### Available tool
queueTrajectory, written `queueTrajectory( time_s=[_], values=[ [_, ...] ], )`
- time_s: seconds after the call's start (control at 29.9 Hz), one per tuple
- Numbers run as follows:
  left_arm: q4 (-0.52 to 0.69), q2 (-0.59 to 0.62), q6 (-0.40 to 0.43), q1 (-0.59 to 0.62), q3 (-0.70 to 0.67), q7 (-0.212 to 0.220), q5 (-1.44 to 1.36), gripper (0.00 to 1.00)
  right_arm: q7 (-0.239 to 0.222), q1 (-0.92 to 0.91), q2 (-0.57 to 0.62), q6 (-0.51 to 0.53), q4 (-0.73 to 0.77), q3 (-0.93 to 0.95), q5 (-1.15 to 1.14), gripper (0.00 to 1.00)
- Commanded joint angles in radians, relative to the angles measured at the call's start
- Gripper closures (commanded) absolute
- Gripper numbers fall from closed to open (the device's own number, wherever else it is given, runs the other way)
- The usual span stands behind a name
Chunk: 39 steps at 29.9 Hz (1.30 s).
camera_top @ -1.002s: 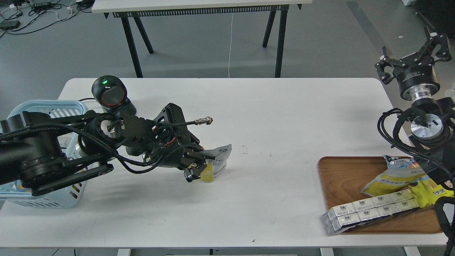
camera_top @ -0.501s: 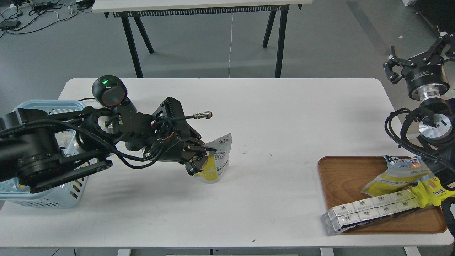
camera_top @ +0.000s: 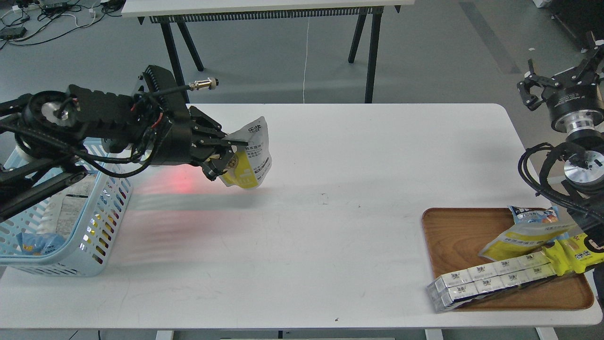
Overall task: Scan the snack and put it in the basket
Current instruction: 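Lift the pouch with the left gripper and hold it before the scanner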
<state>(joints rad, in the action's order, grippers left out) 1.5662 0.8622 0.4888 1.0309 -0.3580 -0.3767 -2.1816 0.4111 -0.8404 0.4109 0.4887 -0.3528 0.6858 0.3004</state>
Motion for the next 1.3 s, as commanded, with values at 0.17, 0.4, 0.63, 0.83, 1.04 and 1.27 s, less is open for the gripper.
queueTrajectory(
  time_s=[0.17, 0.4, 0.63, 0.83, 1.04, 1.27],
  values=[
    [-0.084, 0.026, 0.0, -0.006, 0.004, 0.005, 0.0, 1.0, 0.005, 0.003, -0.001, 0.0, 0.0, 0.003, 0.0, 0.01],
    [-0.121, 0.023, 0.0, -0.012, 0.005, 0.006, 0.0, 1.0, 0.006, 0.004, -0.001, 0.0, 0.0, 0.003, 0.0, 0.01],
    [-0.126, 0.029, 0.0, -0.015, 0.01, -0.001, 0.0, 1.0, 0.006, 0.006, -0.001, 0.0, 0.0, 0.003, 0.0, 0.01],
    [-0.126, 0.032, 0.0, -0.022, 0.01, -0.001, 0.0, 1.0, 0.006, 0.006, -0.001, 0.0, 0.0, 0.003, 0.0, 0.01],
    [-0.124, 0.031, 0.0, -0.028, 0.013, 0.001, 0.0, 1.0, 0.006, 0.006, -0.001, 0.0, 0.0, 0.003, 0.0, 0.01],
    [-0.13, 0.024, 0.0, -0.043, 0.013, 0.001, 0.0, 1.0, 0.006, 0.006, -0.001, 0.0, 0.0, 0.003, 0.0, 0.01]
  ],
)
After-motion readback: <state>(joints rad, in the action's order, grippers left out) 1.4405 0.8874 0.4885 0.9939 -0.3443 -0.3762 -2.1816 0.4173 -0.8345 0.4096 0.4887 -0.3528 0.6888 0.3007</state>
